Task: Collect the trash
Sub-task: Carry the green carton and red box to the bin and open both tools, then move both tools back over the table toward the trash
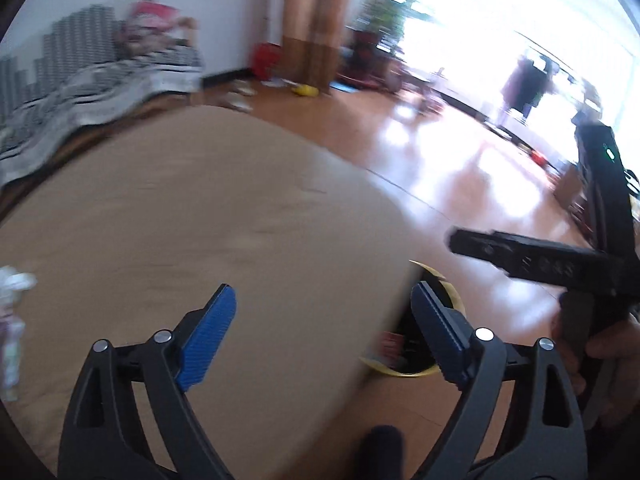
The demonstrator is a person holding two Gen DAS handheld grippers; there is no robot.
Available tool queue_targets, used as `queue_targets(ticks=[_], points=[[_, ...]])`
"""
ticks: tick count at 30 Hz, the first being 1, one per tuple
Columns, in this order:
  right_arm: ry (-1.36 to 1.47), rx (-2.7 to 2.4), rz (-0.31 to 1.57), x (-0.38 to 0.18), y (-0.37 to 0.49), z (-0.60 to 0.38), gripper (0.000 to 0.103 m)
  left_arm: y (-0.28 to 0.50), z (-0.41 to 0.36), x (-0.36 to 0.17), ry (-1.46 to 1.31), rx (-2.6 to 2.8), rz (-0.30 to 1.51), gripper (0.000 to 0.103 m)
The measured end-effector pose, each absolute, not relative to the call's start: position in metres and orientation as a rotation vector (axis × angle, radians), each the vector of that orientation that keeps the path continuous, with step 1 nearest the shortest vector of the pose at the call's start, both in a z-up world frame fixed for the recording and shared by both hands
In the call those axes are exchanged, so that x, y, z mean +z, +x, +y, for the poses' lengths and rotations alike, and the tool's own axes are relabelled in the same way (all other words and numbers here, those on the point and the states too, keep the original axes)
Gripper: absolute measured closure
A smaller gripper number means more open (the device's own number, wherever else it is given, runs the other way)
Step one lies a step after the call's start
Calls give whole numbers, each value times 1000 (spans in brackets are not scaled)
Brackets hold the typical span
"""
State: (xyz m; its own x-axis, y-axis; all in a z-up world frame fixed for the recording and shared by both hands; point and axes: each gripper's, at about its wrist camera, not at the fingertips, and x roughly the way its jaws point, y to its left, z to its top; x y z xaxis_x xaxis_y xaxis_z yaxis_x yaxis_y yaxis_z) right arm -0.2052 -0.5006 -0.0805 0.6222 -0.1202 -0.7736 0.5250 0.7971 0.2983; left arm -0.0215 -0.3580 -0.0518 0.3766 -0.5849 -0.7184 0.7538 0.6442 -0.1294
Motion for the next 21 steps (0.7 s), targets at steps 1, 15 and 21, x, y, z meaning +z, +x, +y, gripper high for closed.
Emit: queue_targets(ticks=[1,15,21], points=[[514,-352,832,-77,-188,-480,18,-10,-341,-47,228,-825,807,15],[241,154,933,-57,-38,-205,18,82,-3,-13,10,-207,818,13],[175,381,994,-74,5,-79,18,70,111,-25,-74,-38,868,13]])
